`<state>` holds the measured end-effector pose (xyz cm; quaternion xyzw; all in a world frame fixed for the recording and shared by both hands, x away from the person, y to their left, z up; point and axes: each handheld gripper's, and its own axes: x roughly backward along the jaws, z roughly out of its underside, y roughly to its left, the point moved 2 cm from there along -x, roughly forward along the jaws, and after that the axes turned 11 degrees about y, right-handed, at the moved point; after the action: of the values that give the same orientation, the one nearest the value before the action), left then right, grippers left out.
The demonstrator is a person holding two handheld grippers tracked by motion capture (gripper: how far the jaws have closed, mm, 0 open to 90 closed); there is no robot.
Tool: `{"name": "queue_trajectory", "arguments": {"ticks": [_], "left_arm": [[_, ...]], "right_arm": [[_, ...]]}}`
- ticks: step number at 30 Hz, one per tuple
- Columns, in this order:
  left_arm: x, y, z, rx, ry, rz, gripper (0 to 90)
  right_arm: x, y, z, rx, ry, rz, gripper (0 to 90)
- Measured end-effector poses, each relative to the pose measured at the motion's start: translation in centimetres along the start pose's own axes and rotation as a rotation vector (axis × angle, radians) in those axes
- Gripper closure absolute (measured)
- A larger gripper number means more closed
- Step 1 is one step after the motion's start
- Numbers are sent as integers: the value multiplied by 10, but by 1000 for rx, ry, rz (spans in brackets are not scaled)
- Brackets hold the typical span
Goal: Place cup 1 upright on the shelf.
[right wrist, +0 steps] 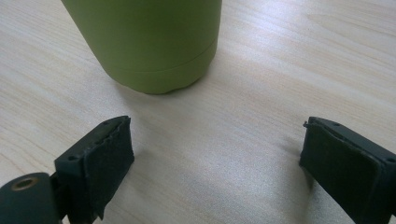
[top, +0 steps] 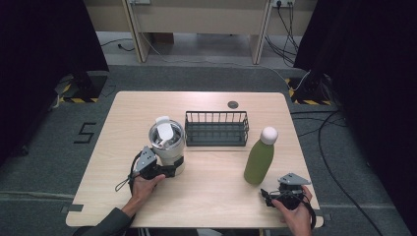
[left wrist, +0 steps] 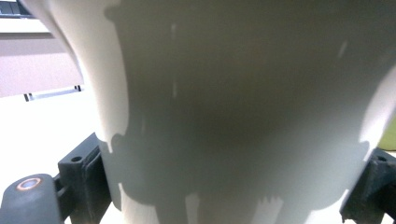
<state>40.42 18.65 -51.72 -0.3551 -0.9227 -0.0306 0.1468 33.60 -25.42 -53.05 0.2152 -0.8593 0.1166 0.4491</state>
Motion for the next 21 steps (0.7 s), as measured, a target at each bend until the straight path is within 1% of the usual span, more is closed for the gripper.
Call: {"name": "queue_trajectory", "arguments": {"ticks": [2,4,5,7,9,13,17,21], "left_arm": [[1,-1,-1,5,-3,6,104],[1,-1,-3,15,-4,13,104],[2,-2,-4,19,-4,23,104],[4,-2,-7,10,2,16,104],[6,-3,-10,1,-5,21,104],[9,-3,-17,12,-11,32,105],[11,-2,-21,1,-1,23,105],[10,0,-26,12,5,23,105]], "right_arm": [[0,0,0,-3,0,-1,94],[0,0,0,6,-1,0,94],[0,0,0,6,-1,0,94],[0,0,0,6,-2,0,94],[0,0,0,6,-2,0,94],[0,0,0,6,-1,-1,94],[0,0,0,6,-1,-1,94],[0,0,0,6,-1,-1,94]]}}
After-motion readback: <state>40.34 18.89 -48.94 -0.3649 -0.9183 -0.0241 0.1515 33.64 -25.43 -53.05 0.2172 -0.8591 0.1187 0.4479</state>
